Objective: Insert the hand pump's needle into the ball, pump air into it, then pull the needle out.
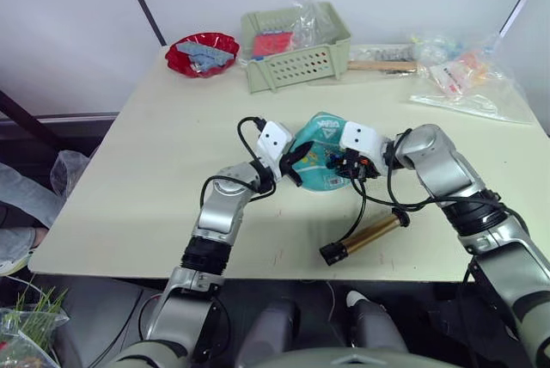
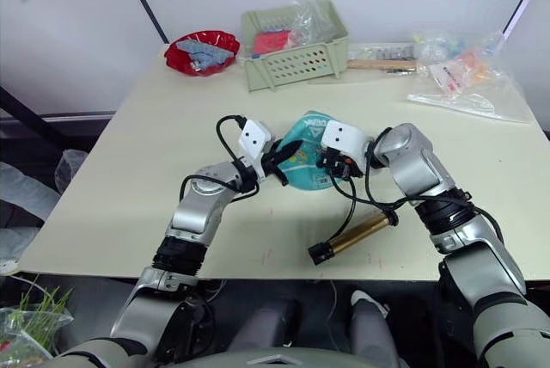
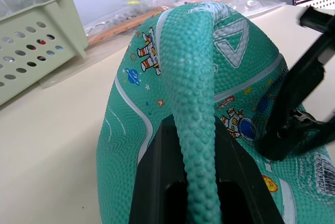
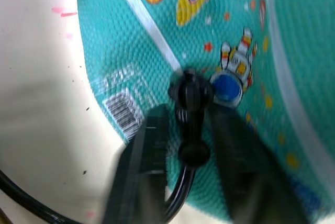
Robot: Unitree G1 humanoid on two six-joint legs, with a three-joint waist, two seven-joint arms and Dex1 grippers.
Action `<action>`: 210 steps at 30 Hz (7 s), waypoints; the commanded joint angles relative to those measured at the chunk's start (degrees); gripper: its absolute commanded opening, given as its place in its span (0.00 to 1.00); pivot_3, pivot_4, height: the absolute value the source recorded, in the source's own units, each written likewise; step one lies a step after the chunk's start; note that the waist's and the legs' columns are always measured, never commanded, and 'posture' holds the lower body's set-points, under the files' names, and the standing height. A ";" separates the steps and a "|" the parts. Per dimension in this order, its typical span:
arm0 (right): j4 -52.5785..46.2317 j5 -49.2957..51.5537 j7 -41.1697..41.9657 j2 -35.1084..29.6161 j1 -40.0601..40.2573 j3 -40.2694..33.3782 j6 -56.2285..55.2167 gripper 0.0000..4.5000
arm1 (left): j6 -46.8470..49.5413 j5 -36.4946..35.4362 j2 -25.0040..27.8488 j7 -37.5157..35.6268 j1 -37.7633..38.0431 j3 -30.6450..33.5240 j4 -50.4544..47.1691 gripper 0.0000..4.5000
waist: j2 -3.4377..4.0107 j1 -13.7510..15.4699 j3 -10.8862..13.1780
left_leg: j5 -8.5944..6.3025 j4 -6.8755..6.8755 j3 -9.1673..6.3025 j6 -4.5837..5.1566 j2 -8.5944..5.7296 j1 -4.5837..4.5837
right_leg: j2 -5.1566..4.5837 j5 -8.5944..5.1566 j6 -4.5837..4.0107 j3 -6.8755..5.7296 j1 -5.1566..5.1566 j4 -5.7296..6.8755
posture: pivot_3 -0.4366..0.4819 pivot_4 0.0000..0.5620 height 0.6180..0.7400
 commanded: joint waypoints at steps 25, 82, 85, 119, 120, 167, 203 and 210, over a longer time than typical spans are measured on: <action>-25.51 23.20 -12.69 -4.83 32.99 -37.09 -13.23 0.95 | -1.16 1.67 1.43 -3.79 0.10 -3.16 8.23 0.00 | -0.21 0.69 0.27 | 0.03 0.02 -0.17 -0.03 -0.03 -0.07 | -0.02 -0.07 0.09 -0.12 0.06 -0.03 | 0.48 0.27 1.00; -24.25 50.10 7.14 -6.23 63.01 -55.41 -34.39 1.00 | -16.33 -10.66 5.15 -20.51 -10.63 7.42 16.30 0.99 | -0.79 -0.23 1.60 | 0.00 0.05 0.40 0.04 0.34 -0.26 | 0.06 0.06 -0.10 -0.01 -0.11 -0.08 | 0.48 0.27 1.00; -23.82 50.46 7.47 -6.16 62.47 -55.24 -34.66 1.00 | -14.27 -13.12 5.93 -21.48 -9.24 8.65 12.66 0.99 | -0.79 -0.28 1.60 | 0.00 0.05 0.44 0.04 0.35 -0.24 | 0.07 0.06 -0.11 0.04 -0.12 -0.06 | 0.48 0.27 1.00; -8.44 43.67 11.70 -5.40 57.67 -49.69 -45.28 1.00 | -5.46 -22.65 22.87 -22.30 33.12 24.14 -16.80 0.99 | -0.64 -0.27 1.66 | -0.02 0.05 0.85 0.06 0.59 -0.03 | -0.04 0.09 -0.22 0.49 -0.17 0.04 | 0.48 0.27 1.00; -7.33 43.29 12.06 -5.63 57.77 -49.80 -45.89 1.00 | -5.95 -22.56 22.78 -22.23 34.71 24.71 -16.81 0.99 | -0.64 -0.26 1.66 | -0.02 0.05 0.86 0.06 0.59 -0.03 | -0.04 0.09 -0.22 0.50 -0.17 0.04 | 0.48 0.27 1.00; -8.82 50.43 25.23 -11.39 59.47 -50.25 -42.13 1.00 | 4.76 -17.66 23.08 -19.92 34.50 4.62 -30.96 0.99 | -0.52 -0.24 1.62 | -0.04 0.09 1.24 0.08 0.84 0.11 | 0.09 0.16 -0.26 0.67 -0.14 0.09 | 0.48 0.27 1.00; -6.01 49.80 28.47 -10.33 56.29 -48.96 -43.78 1.00 | 40.89 -7.19 -1.48 1.99 8.51 -21.58 -28.07 0.99 | -0.48 -0.22 1.60 | -0.05 0.66 1.19 0.12 0.72 0.02 | 0.32 0.21 -0.14 0.59 0.06 0.26 | 0.48 0.27 1.00; -5.40 49.15 29.44 -10.43 57.32 -48.99 -44.76 1.00 | 46.24 -2.97 -2.59 7.81 6.60 -25.75 -28.33 0.99 | -0.48 -0.24 1.60 | -0.06 0.68 1.18 0.13 0.72 0.04 | 0.33 0.21 -0.13 0.58 0.06 0.30 | 0.48 0.27 1.00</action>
